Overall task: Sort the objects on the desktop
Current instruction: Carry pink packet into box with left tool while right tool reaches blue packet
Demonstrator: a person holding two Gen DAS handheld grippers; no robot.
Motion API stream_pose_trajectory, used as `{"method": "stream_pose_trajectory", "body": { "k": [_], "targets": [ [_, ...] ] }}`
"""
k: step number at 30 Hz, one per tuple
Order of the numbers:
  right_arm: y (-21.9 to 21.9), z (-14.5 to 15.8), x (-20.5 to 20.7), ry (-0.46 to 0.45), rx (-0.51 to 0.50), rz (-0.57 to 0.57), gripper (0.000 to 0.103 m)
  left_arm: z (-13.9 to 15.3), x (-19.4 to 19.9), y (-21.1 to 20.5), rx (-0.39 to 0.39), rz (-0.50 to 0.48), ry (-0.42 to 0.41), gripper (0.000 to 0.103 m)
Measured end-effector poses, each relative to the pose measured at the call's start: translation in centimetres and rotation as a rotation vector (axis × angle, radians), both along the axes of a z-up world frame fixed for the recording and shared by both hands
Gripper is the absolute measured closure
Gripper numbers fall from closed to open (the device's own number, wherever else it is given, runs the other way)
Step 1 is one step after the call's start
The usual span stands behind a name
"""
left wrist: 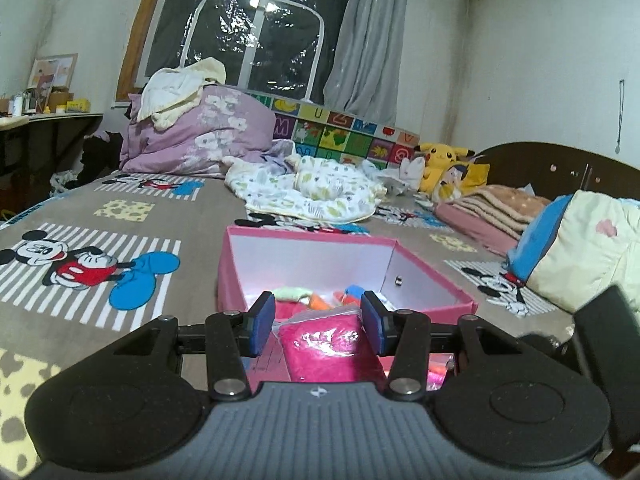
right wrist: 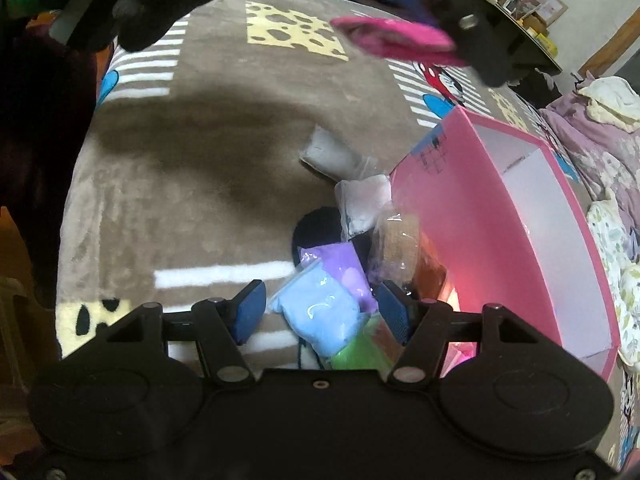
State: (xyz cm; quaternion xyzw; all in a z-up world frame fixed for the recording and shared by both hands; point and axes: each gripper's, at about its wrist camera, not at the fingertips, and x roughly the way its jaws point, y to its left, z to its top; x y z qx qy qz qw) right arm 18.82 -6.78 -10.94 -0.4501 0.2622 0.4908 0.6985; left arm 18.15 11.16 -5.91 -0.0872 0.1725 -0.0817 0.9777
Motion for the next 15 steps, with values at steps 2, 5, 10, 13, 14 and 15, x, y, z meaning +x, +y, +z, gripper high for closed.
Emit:
{"method": "stream_pose_trajectory", "body": {
  "k": [2, 5, 10, 13, 14, 15],
  "targets": [
    [0.2, -0.3, 0.0, 0.004, -0.008, 0.005, 0.041, 0.2, 0.3, 0.0, -0.017, -0.002, 0.000, 0.057],
    [0.3, -0.8, 0.1, 0.004, -0.023, 0.017, 0.041, 0.6, 1.0, 0.1, -0.027, 0.001, -0.002, 0.057],
    [0.8, -1.0, 0.1, 0.011, -0.027, 0.031, 0.041, 1.1, 2.8, 0.3, -0.049, 0.007, 0.011, 0.057],
    [1.0, -1.0, 0.0, 0.014, -0.026, 0.037, 0.041, 1.2, 4.5, 0.6, -0.069, 0.006, 0.036, 0.057],
    [1.0, -1.1, 0.0, 0.013, -0.027, 0.036, 0.041, 1.3, 5.1, 0.6, -0.074, 0.003, 0.047, 0.057],
    [1.0, -1.1, 0.0, 0.012, -0.029, 0.035, 0.041, 1.3, 5.8, 0.6, -0.079, -0.002, 0.059, 0.057]
  ]
}}
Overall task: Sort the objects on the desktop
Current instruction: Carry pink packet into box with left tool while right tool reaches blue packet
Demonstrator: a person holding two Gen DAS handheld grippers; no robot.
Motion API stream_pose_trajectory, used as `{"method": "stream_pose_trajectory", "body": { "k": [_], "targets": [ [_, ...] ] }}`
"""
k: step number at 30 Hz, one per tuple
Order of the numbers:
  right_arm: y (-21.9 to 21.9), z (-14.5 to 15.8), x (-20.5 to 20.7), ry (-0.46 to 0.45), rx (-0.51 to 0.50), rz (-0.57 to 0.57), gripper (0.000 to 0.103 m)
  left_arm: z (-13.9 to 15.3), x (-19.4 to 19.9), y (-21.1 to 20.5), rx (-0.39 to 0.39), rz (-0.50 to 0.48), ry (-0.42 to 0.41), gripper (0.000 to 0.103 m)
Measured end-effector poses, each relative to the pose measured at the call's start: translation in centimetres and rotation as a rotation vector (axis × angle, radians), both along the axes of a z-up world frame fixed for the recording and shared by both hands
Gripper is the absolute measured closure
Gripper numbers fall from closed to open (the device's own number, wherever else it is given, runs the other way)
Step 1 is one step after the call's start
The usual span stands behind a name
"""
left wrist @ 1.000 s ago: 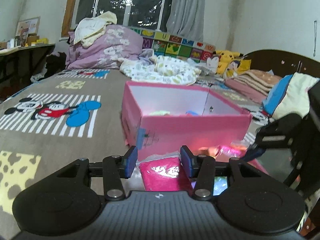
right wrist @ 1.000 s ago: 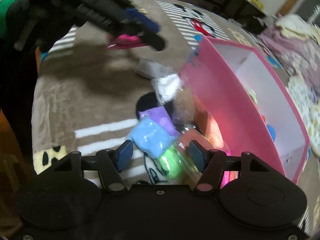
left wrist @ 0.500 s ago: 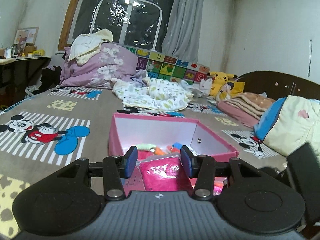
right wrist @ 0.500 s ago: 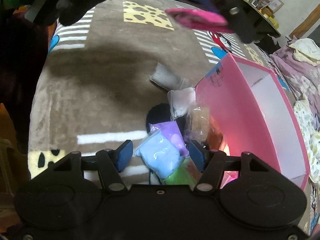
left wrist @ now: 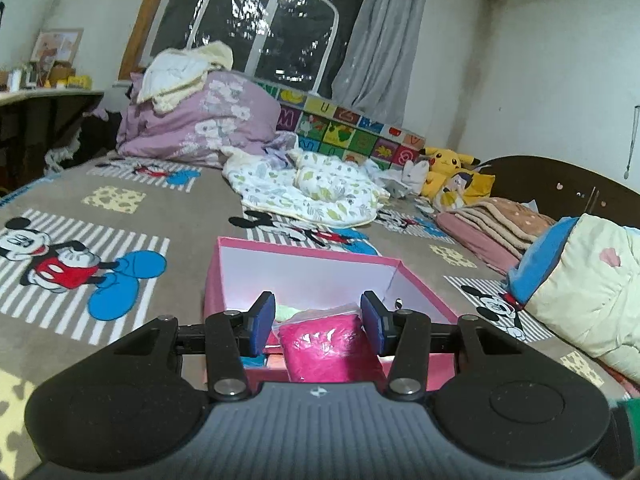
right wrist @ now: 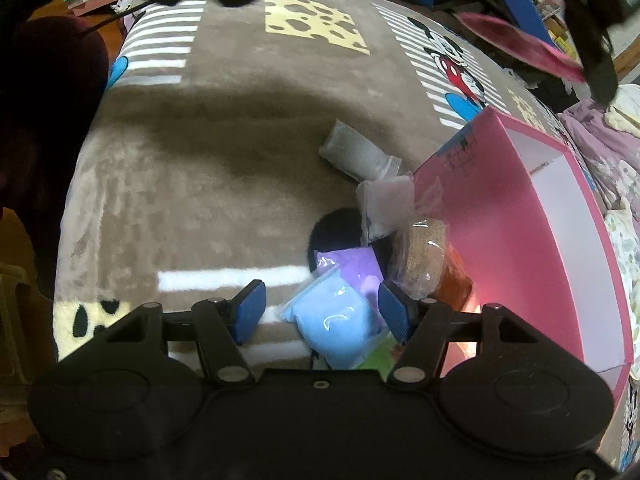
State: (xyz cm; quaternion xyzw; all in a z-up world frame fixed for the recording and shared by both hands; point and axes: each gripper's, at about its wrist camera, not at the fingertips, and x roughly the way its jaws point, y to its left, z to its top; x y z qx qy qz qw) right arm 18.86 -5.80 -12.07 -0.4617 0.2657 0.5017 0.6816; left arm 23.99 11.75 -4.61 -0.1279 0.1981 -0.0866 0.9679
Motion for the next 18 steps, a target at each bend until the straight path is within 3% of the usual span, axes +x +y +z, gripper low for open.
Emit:
{"method": "stream_pose_trajectory", "body": {
  "k": [10, 18],
  "targets": [
    [-0.1, -0.7, 0.5, -0.003, -0.014, -0.012, 0.041, -0.2, 7.7, -1.2, 0.004, -0.076, 0.151, 0.057],
    [-0.4, -0.7, 0.8, 0.003, -0.003, -0.018, 0.041, -1.8, 12.0, -3.7, 0.132, -0.092, 0.247, 0.057]
  ]
}}
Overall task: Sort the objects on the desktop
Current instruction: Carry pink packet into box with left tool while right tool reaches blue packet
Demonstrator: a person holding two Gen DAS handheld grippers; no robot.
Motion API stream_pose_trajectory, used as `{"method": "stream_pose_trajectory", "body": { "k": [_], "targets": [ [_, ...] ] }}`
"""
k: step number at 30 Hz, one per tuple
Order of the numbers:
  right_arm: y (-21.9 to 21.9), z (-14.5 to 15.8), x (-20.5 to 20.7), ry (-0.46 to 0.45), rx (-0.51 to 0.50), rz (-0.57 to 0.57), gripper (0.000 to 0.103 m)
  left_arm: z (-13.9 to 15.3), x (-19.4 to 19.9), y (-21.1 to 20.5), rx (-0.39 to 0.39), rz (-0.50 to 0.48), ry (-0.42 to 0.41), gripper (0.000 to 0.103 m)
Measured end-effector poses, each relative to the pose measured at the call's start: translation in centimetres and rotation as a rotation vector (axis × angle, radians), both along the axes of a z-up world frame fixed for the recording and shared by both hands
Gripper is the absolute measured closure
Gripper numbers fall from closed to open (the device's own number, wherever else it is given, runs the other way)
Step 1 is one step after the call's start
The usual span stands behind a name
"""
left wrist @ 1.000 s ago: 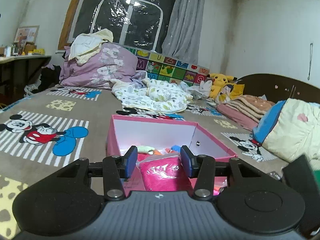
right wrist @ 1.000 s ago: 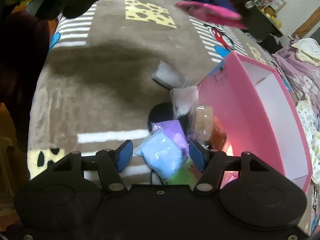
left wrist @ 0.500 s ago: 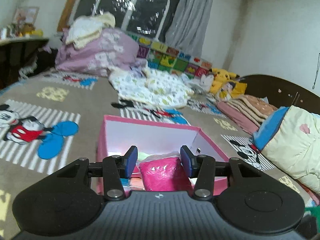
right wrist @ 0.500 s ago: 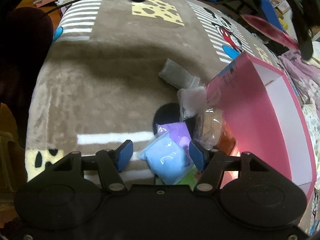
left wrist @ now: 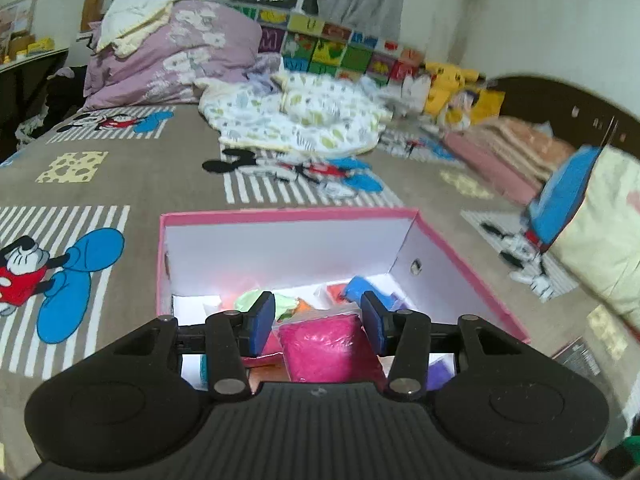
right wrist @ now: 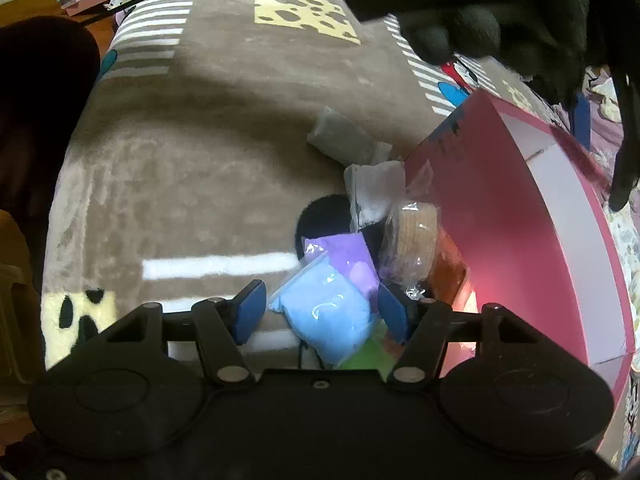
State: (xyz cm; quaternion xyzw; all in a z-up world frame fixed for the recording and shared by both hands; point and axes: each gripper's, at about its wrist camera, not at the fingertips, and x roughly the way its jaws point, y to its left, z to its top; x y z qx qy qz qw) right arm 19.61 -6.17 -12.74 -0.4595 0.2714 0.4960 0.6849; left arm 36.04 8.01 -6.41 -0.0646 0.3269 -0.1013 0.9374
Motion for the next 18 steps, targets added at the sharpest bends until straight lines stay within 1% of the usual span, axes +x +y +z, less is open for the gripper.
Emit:
{"method": "stream_pose_trajectory", "body": {
  "k": [3, 6, 11, 13, 18],
  "targets": [
    [0.0, -0.1, -0.1, -0.001, -0.001, 0.004, 0.041, -1.4, 1.5, -0.7, 0.048, 0.004, 0.057, 0.057],
    [0.0, -0.1, -0.1, -0.004, 0.004, 0.005, 0.041, -2.4, 2.7, -1.3, 0.069, 0.003, 0.122, 0.057],
    [-0.3, 0.1, 0.1, -0.003, 0.016, -0.001, 0.041, -3.9, 3.7, -2.7, 0.160, 0.001, 0.199, 0.057],
    [-0.4, 0.2, 0.1, -0.005, 0.020, -0.002, 0.041, -4.2, 3.9, -2.9, 0.182, 0.005, 0.220, 0.057],
    [-0.5, 0.5, 0.2, -0.003, 0.030, -0.007, 0.041, -4.3, 4.2, -3.0, 0.197, 0.008, 0.241, 0.057]
  ]
}}
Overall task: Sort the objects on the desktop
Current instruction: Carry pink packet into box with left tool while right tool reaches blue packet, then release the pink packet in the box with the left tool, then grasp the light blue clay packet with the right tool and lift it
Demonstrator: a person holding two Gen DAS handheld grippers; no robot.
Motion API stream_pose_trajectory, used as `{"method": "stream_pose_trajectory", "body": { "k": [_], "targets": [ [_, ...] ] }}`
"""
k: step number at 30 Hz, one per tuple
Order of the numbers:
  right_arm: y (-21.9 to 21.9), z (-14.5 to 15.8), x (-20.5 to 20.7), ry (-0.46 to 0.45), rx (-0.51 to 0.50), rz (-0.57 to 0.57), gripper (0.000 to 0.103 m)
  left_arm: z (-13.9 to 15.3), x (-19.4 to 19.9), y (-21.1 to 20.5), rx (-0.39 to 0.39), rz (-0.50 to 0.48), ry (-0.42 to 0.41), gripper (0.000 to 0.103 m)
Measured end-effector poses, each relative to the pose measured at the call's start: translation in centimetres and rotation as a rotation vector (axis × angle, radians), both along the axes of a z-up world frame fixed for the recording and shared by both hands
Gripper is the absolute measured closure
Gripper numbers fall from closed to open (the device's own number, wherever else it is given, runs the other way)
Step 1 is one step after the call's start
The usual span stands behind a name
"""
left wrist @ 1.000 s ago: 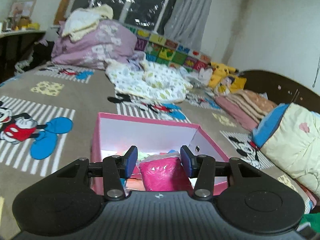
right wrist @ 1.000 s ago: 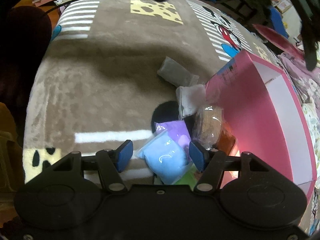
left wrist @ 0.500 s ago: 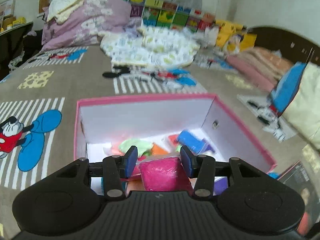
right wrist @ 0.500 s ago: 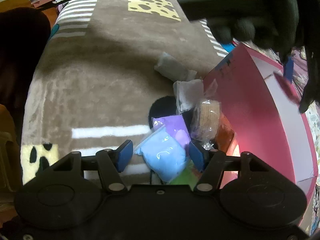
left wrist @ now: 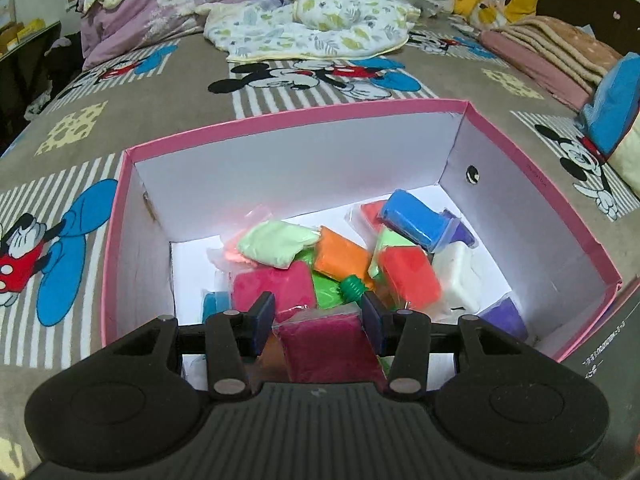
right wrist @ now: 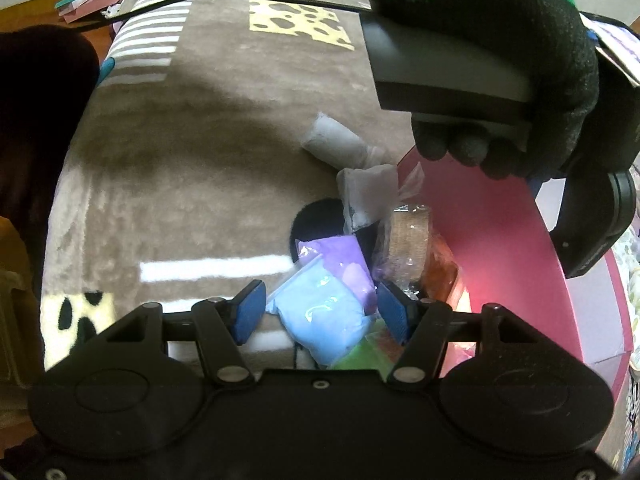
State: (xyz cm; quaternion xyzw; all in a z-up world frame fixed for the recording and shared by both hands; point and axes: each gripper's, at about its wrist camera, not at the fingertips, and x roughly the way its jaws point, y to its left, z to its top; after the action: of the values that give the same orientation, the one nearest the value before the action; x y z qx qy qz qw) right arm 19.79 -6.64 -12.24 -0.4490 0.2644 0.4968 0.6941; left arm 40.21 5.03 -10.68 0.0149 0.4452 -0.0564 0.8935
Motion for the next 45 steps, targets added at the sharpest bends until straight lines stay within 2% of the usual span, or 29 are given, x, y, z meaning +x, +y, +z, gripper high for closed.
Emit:
{"method": "stream_pose_trajectory", "body": {
  "k": [9, 13, 17, 22, 27, 34, 37, 45],
  "targets": [
    [-0.2, 0.3, 0.1, -0.013, 0.007, -0.006, 0.041, 0.1, -0.1, -0.2, 0.001, 0.010, -0.005, 0.057],
    [-0.3, 0.3, 0.2, -0.013, 0.004, -0.010, 0.041, 0.2, -0.1, -0.2, -0.007, 0.016, -0.006, 0.050],
    [-0.3, 0.3, 0.3, -0.016, 0.003, -0.010, 0.041, 0.3, -0.4, -0.2, -0.017, 0.021, -0.015, 0.049],
    [-0.5, 1.0, 0.6, -0.015, 0.021, -0.015, 0.041, 0.5, -1.0, 0.2, -0.046, 0.034, -0.032, 0.048],
    [-1.1, 1.4, 1.3, 0.023, 0.055, -0.029, 0.041, 1.4, -1.8, 0.8, -0.087, 0.037, -0.067, 0.048],
    [-1.1, 1.2, 1.1, 0.034, 0.054, 0.007, 0.041, 3.4, -4.2, 1.0, -0.106, 0.019, -0.132, 0.048],
    [-1.1, 0.8, 0.8, 0.029, 0.027, 0.042, 0.042, 3.8, -5.6, 1.1, -0.140, 0.020, -0.146, 0.048],
    [-1.5, -0.6, -0.1, -0.071, -0.071, 0.157, 0.043, 5.2, -10.6, 1.5, -0.215, 0.019, -0.235, 0.048]
  ]
}}
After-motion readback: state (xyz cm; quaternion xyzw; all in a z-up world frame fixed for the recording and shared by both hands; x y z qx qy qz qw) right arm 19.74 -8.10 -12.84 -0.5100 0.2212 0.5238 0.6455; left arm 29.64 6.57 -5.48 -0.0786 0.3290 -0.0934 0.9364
